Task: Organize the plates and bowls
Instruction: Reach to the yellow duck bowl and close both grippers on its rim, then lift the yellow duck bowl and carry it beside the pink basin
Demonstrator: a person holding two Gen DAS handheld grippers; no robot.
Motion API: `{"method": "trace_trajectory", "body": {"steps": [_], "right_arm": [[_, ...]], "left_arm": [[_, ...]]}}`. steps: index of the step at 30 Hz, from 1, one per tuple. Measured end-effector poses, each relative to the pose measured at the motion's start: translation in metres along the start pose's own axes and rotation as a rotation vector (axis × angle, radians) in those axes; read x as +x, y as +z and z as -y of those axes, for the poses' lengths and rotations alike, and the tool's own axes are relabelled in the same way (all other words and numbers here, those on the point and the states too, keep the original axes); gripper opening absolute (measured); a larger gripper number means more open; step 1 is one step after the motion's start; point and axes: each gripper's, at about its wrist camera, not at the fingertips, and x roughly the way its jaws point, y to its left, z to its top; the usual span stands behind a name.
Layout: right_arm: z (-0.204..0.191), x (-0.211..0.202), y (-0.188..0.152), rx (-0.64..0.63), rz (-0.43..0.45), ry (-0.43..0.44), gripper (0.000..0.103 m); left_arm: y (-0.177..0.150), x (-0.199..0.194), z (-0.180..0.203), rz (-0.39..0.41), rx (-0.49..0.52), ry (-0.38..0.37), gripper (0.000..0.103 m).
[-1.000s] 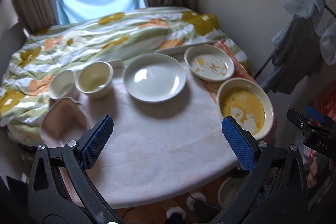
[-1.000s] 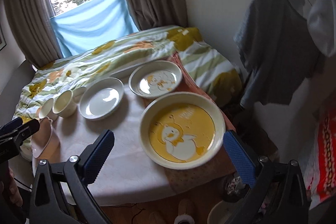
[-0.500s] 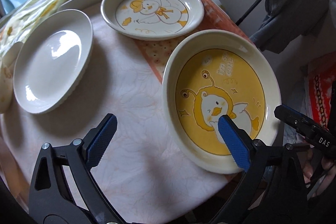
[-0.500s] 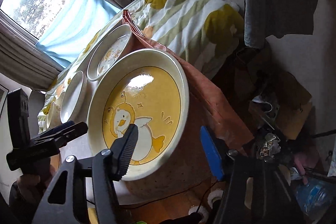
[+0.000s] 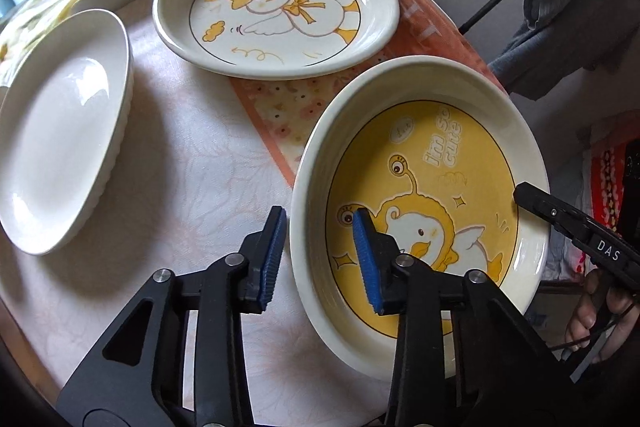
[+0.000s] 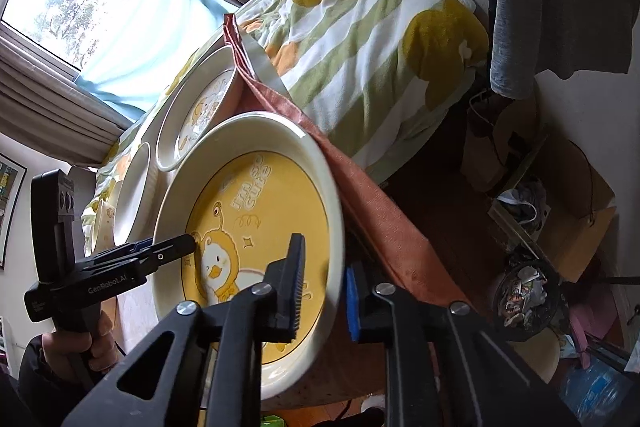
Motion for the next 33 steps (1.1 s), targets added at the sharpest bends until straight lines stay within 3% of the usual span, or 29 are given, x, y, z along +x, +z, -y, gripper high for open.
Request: {"method": "trace_trajectory", "body": {"steps": [11, 17, 25, 33], "right_arm": [[-0.003, 0.001, 0.006, -0.06, -0.018, -0.035, 0.01], [-0.016, -0.009, 0.012, -0.105, -0.009, -0.032, 0.01], [-0.073, -0.03, 0.014, -0.25, -0.024, -0.002, 0.01], [-0.147, -0.021, -0.008, -0.374, -0.082, 0.085, 0.01]], "left_arm": [[-0.008, -0.011, 0.006, 0.026, 0.015, 0.032, 0.022], [-0.014, -0.031, 0.001, 0.056, -0.025, 0.028, 0.022], [-0.047, -0.099, -0.029, 0.157, -0.12, 0.064, 0.022], [-0.108, -0.161, -0.088, 0.223, -0.264, 0.147, 0.022]]}}
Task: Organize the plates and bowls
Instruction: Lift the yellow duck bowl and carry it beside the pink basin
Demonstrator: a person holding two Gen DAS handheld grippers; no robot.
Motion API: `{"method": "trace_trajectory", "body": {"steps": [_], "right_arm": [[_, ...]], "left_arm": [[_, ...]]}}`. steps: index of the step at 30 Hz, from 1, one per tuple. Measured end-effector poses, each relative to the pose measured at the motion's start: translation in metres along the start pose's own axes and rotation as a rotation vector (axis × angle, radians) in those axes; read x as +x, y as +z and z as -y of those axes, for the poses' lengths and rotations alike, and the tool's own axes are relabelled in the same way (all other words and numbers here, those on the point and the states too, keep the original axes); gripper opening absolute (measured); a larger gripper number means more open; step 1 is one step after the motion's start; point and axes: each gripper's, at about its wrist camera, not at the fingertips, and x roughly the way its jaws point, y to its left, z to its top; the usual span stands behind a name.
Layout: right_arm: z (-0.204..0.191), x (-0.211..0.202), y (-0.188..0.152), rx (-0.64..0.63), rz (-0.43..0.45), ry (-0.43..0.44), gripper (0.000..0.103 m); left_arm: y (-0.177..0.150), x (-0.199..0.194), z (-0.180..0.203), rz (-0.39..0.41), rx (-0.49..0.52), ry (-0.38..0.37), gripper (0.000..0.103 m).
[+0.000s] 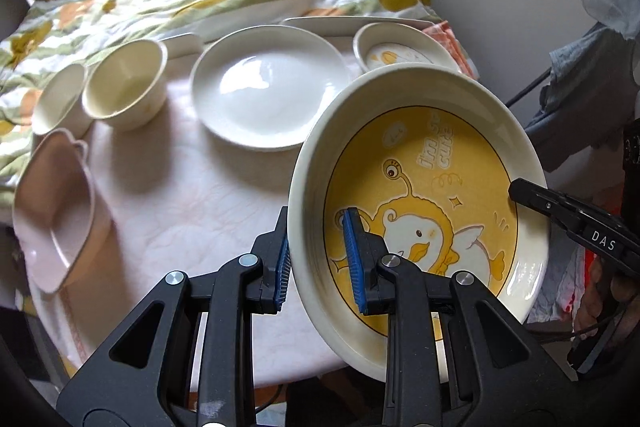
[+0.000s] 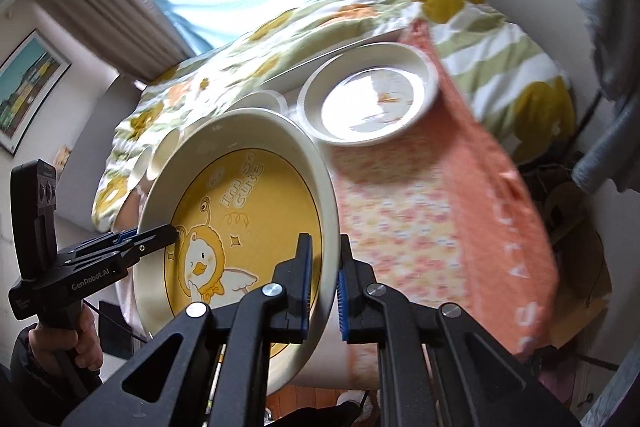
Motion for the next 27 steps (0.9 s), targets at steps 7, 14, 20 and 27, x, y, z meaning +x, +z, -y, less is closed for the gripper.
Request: {"method": "trace_trajectory", "body": {"steps": [7, 14, 20, 27], "right_arm": [[-0.067, 0.045, -0.01, -0.092, -0.086, 0.071, 0.01], [-0.106, 0.103, -0.028, -0.149, -0.178, 0.069, 0.01], [-0.122, 0.132, -0.037, -0.158, -0.211, 0.039, 0.01], [-0.127, 0.15, -0.039, -0.162, -0.214, 0.025, 0.01]], "left_arm": [[-0.037, -0.012, -0.068, -0.01, -0.106, 0.078, 0.022], [-0.067, -0.003, -0.123, -0.025, -0.184, 0.108, 0.022], [-0.079, 0.014, -0.149, -0.042, -0.211, 0.093, 0.022], [-0.083, 0.027, -0.168, -0.046, -0.224, 0.09, 0.022]]}}
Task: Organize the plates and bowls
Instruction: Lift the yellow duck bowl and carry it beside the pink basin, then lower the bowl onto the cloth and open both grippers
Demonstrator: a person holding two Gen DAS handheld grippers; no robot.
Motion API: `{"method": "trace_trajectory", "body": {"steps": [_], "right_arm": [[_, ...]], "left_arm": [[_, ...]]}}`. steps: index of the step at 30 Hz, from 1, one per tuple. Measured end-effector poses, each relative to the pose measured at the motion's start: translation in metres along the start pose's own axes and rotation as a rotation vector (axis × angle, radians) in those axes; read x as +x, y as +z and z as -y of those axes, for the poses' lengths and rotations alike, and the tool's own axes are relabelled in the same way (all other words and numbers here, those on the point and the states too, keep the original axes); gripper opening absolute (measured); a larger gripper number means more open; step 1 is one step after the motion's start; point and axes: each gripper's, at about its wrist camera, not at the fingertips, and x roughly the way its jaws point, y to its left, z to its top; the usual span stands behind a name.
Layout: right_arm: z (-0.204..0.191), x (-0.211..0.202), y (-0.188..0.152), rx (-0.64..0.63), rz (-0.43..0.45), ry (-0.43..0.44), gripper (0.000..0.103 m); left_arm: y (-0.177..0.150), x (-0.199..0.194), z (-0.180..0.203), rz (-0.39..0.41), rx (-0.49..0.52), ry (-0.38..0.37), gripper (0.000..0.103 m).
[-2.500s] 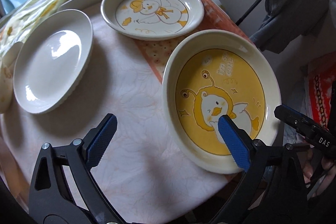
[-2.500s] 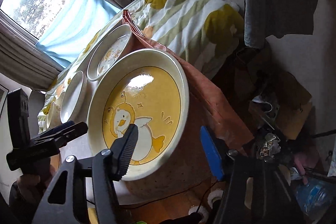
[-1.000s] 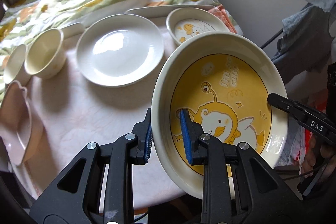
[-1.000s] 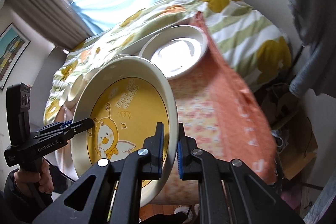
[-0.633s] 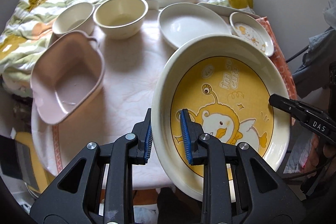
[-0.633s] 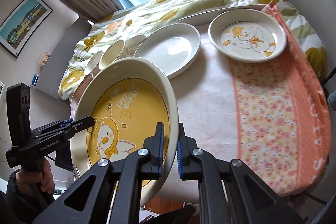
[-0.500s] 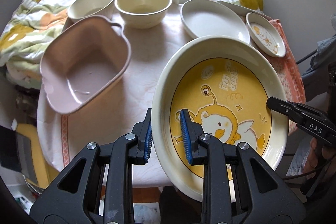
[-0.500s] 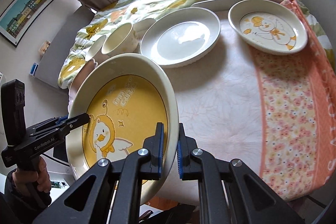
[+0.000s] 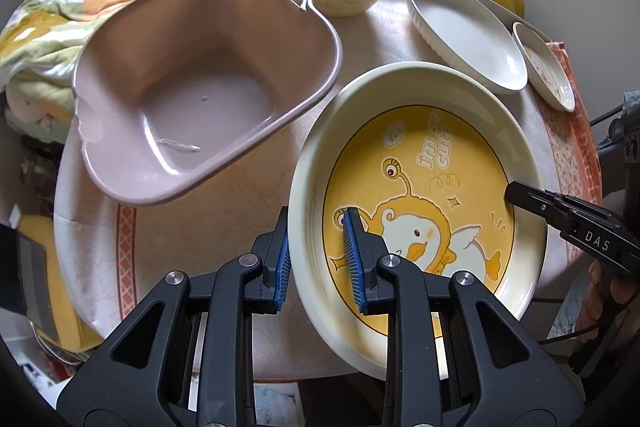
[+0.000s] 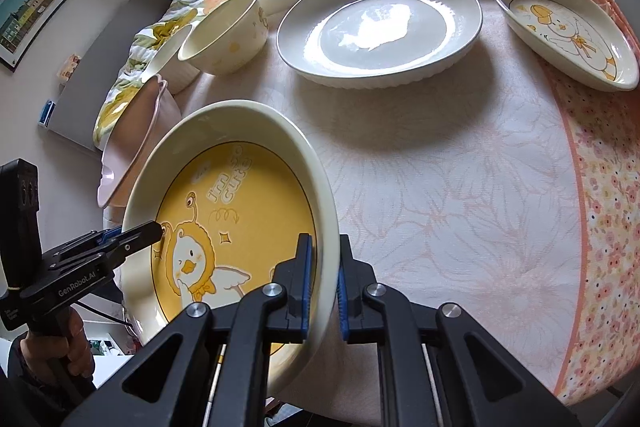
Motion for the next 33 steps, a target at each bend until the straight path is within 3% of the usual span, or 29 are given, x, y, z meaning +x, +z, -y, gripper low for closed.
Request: {"method": "trace_trajectory", "body": {"steps": [18, 26, 28, 29, 30, 31, 32, 33], "right_arm": [[0.001, 0.009, 0.001, -0.033, -0.006, -0.033, 0.011], [-0.001, 0.004, 0.001, -0.026, 0.01, -0.056, 0.011], [-0.002, -0.005, 0.0, -0.031, 0.03, -0.056, 0.012], [-0.003, -0.013, -0.001, -0.038, 0.052, -0.056, 0.015], [-0.005, -0.022, -0.001, -0.05, 0.077, -0.057, 0.026], [-0.008, -0.031, -0.001, -0.062, 0.099, -0.062, 0.052], [-0.011, -0.043, 0.0, -0.076, 0.119, -0.072, 0.067], [-0.014, -0.054, 0.001, -0.088, 0.14, -0.078, 0.094]], "left_arm": [[-0.003, 0.014, 0.003, -0.007, 0.02, 0.014, 0.022], [-0.008, -0.01, 0.003, 0.033, 0.019, 0.091, 0.022], [-0.009, -0.022, 0.005, 0.043, 0.012, 0.11, 0.026], [-0.009, -0.031, 0.007, 0.055, 0.012, 0.115, 0.034], [-0.009, -0.041, 0.01, 0.077, 0.013, 0.116, 0.051], [-0.008, -0.053, 0.013, 0.105, 0.013, 0.115, 0.063], [-0.008, -0.066, 0.016, 0.14, 0.012, 0.115, 0.087], [-0.007, -0.08, 0.02, 0.181, 0.009, 0.116, 0.099]]}}
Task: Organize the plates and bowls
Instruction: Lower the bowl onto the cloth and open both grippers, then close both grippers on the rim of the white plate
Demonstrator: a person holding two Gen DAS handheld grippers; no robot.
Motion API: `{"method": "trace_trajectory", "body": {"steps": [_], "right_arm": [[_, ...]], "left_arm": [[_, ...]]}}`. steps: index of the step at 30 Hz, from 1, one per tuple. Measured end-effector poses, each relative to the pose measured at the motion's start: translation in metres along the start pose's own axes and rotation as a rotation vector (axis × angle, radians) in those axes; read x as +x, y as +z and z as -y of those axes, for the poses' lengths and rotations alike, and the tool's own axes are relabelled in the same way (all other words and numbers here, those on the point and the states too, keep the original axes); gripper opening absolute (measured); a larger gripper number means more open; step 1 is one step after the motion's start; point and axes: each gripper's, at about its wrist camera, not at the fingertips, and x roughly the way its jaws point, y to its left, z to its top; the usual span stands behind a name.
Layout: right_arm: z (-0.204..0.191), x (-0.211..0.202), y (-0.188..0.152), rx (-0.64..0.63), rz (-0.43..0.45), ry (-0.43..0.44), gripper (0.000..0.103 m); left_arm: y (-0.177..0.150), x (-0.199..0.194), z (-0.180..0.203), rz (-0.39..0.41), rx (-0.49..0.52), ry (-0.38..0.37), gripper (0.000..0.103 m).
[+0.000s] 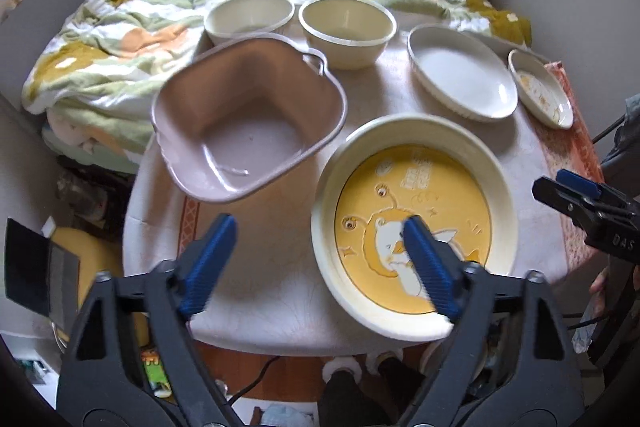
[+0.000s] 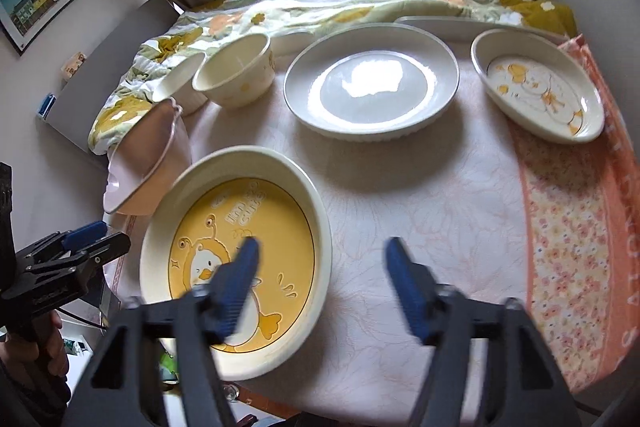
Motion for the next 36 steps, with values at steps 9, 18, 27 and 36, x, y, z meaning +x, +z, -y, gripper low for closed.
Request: {"method": "trace_trajectory", "body": {"steps": [9, 18, 27, 36], "right_arm": [[0.0, -0.113, 0.046, -0.09, 0.332, -0.136, 0.102], [0.059, -0.109, 0.115, -0.162, 0.231, -0.106, 0.102], [0.111, 0.004, 0.181, -0.366, -0.062, 0.104, 0.102], [0.118, 0.118, 0.199, -0.493, -0.332, 0.249, 0.053]], "left_arm": [[0.066, -0.055, 0.02, 0.124, -0.034, -0.134, 0.103], [0.107, -0.04, 0.063, 0.132, -0.147, -0.126, 0.103], [0.111, 0.069, 0.123, -0.063, -0.295, -0.078, 0.098], [0.116, 0.163, 0.131, -0.234, -0.406, -0.066, 0.053]]}}
